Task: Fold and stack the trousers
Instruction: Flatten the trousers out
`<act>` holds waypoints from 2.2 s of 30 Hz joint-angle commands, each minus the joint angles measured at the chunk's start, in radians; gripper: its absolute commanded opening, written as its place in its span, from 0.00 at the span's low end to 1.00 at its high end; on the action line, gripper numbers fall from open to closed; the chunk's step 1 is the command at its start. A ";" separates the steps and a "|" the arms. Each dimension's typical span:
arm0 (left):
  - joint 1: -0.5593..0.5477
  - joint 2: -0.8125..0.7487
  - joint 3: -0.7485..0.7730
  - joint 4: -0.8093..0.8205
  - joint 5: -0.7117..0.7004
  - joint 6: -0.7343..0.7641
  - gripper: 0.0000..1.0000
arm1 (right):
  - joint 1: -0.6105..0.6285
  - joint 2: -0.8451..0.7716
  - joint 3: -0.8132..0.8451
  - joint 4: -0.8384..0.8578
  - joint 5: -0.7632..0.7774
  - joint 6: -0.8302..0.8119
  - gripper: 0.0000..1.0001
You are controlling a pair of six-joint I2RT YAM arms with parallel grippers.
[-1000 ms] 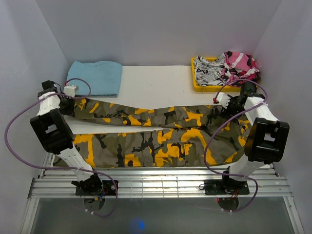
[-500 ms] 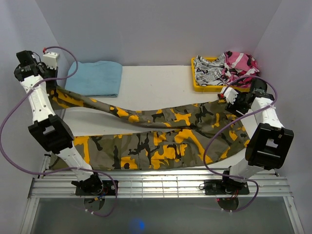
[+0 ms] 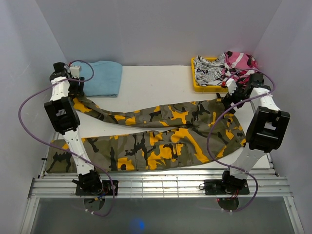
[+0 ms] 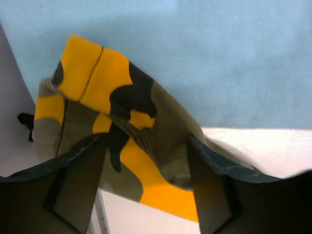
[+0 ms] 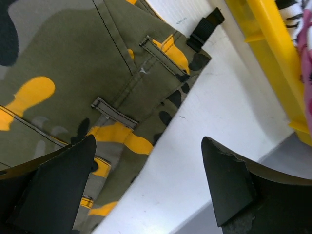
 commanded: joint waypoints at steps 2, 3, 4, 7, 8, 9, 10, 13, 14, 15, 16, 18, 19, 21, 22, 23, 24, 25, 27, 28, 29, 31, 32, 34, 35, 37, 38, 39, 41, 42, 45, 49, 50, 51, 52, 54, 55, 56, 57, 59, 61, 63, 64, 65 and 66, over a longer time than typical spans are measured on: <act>0.009 -0.221 -0.106 0.015 0.092 -0.008 0.81 | -0.002 0.045 0.044 -0.015 -0.112 0.168 0.95; 0.009 -0.253 -0.132 0.010 0.117 -0.007 0.82 | 0.000 0.051 0.038 -0.002 -0.119 0.183 0.95; 0.011 -0.285 -0.186 0.008 0.130 -0.010 0.84 | 0.004 0.056 0.027 0.026 -0.116 0.211 0.97; 0.026 -0.440 -0.275 -0.002 0.204 -0.030 0.87 | 0.003 0.080 -0.007 0.188 -0.064 0.399 0.98; 0.031 -0.468 -0.296 -0.004 0.227 -0.043 0.89 | 0.004 0.108 -0.001 0.195 -0.064 0.436 0.98; 0.032 -0.492 -0.318 -0.007 0.262 -0.050 0.96 | 0.003 0.123 0.008 0.194 -0.067 0.503 0.98; 0.034 -0.512 -0.348 -0.010 0.267 -0.056 0.98 | 0.003 0.137 0.016 0.203 -0.063 0.543 0.98; 0.054 -0.566 -0.375 -0.030 0.320 -0.092 0.98 | 0.007 0.182 -0.004 0.243 -0.053 0.651 0.94; 0.084 -0.574 -0.387 -0.038 0.356 -0.105 0.98 | 0.009 0.201 -0.005 0.252 -0.052 0.669 0.91; 0.103 -0.580 -0.390 -0.057 0.397 -0.125 0.98 | 0.007 0.212 -0.005 0.258 -0.056 0.683 0.86; 0.124 -0.581 -0.396 -0.058 0.457 -0.141 0.98 | 0.007 0.224 -0.004 0.263 -0.053 0.700 0.70; 0.175 -0.591 -0.415 -0.036 0.470 -0.187 0.98 | 0.007 0.248 -0.001 0.265 -0.008 0.700 0.31; 0.193 -0.597 -0.422 -0.026 0.474 -0.217 0.98 | 0.000 0.246 -0.005 0.268 0.008 0.693 0.20; 0.258 -0.604 -0.447 -0.003 0.515 -0.223 0.98 | -0.026 0.206 -0.042 0.274 0.019 0.674 0.08; 0.276 -0.604 -0.447 -0.005 0.526 -0.188 0.98 | -0.072 0.180 -0.062 0.275 0.017 0.669 0.08; 0.297 -0.603 -0.445 -0.012 0.522 -0.159 0.98 | -0.097 0.119 -0.115 0.292 0.017 0.651 0.08; 0.302 -0.601 -0.453 -0.022 0.510 -0.127 0.98 | -0.152 0.082 -0.146 0.307 0.025 0.640 0.08; 0.304 -0.604 -0.464 -0.021 0.488 -0.093 0.98 | -0.184 0.045 -0.177 0.323 0.025 0.627 0.08; 0.305 -0.603 -0.500 0.001 0.430 -0.031 0.98 | -0.259 -0.045 -0.242 0.344 0.028 0.575 0.08; 0.304 -0.595 -0.505 0.002 0.428 -0.011 0.98 | -0.281 -0.067 -0.255 0.344 0.028 0.555 0.08; 0.305 -0.579 -0.510 0.007 0.433 0.015 0.98 | -0.298 -0.096 -0.266 0.341 0.029 0.536 0.08; 0.304 -0.551 -0.508 0.034 0.434 0.032 0.98 | -0.330 -0.113 -0.283 0.329 0.036 0.490 0.08; 0.301 -0.508 -0.498 0.040 0.428 0.038 0.93 | -0.336 -0.125 -0.286 0.323 0.040 0.481 0.08; 0.293 -0.454 -0.444 0.036 0.430 0.044 0.85 | -0.349 -0.127 -0.292 0.311 0.065 0.461 0.08; 0.278 -0.427 -0.429 0.037 0.424 0.042 0.82 | -0.349 -0.125 -0.295 0.309 0.068 0.449 0.08; 0.264 -0.355 -0.398 0.031 0.465 0.048 0.81 | -0.349 -0.119 -0.305 0.307 0.071 0.436 0.08; 0.250 -0.336 -0.393 0.037 0.482 0.052 0.81 | -0.349 -0.113 -0.305 0.306 0.069 0.436 0.08; 0.249 -0.307 -0.395 0.059 0.511 0.047 0.81 | -0.349 -0.110 -0.305 0.307 0.069 0.436 0.08; 0.236 -0.276 -0.390 0.088 0.595 0.036 0.82 | -0.349 -0.096 -0.294 0.300 0.068 0.439 0.08; 0.230 -0.264 -0.392 0.108 0.603 0.024 0.82 | -0.349 -0.093 -0.291 0.295 0.069 0.441 0.08; 0.218 -0.239 -0.422 0.242 0.640 0.000 0.84 | -0.349 -0.082 -0.268 0.269 0.065 0.439 0.08; 0.210 -0.262 -0.496 0.445 0.687 0.058 0.83 | -0.349 -0.073 -0.240 0.240 0.063 0.439 0.08; 0.207 -0.275 -0.502 0.462 0.703 0.138 0.83 | -0.349 -0.072 -0.234 0.235 0.065 0.439 0.08; 0.206 -0.279 -0.505 0.479 0.724 0.185 0.82 | -0.349 -0.071 -0.223 0.223 0.065 0.438 0.08; 0.203 -0.284 -0.504 0.479 0.726 0.235 0.82 | -0.349 -0.073 -0.219 0.219 0.066 0.435 0.08; 0.200 -0.302 -0.501 0.482 0.720 0.369 0.80 | -0.349 -0.076 -0.211 0.211 0.071 0.430 0.08; 0.200 -0.310 -0.501 0.479 0.718 0.418 0.80 | -0.349 -0.079 -0.205 0.209 0.072 0.426 0.08; 0.198 -0.316 -0.502 0.470 0.715 0.479 0.80 | -0.350 -0.079 -0.203 0.208 0.074 0.424 0.08; 0.195 -0.330 -0.508 0.467 0.704 0.598 0.79 | -0.349 -0.079 -0.200 0.206 0.074 0.424 0.08; 0.180 -0.338 -0.524 0.456 0.666 0.721 0.79 | -0.349 -0.072 -0.183 0.200 0.074 0.424 0.08; 0.172 -0.341 -0.530 0.450 0.660 0.852 0.79 | -0.349 -0.064 -0.173 0.197 0.075 0.427 0.08; 0.164 -0.328 -0.511 0.411 0.672 0.924 0.78 | -0.349 -0.056 -0.163 0.194 0.077 0.432 0.08; 0.158 -0.325 -0.507 0.403 0.666 0.996 0.78 | -0.349 -0.055 -0.163 0.194 0.079 0.433 0.08; 0.147 -0.321 -0.507 0.400 0.661 1.028 0.78 | -0.349 -0.052 -0.160 0.195 0.079 0.435 0.08; 0.141 -0.316 -0.501 0.381 0.654 1.064 0.78 | -0.349 -0.050 -0.159 0.196 0.080 0.435 0.08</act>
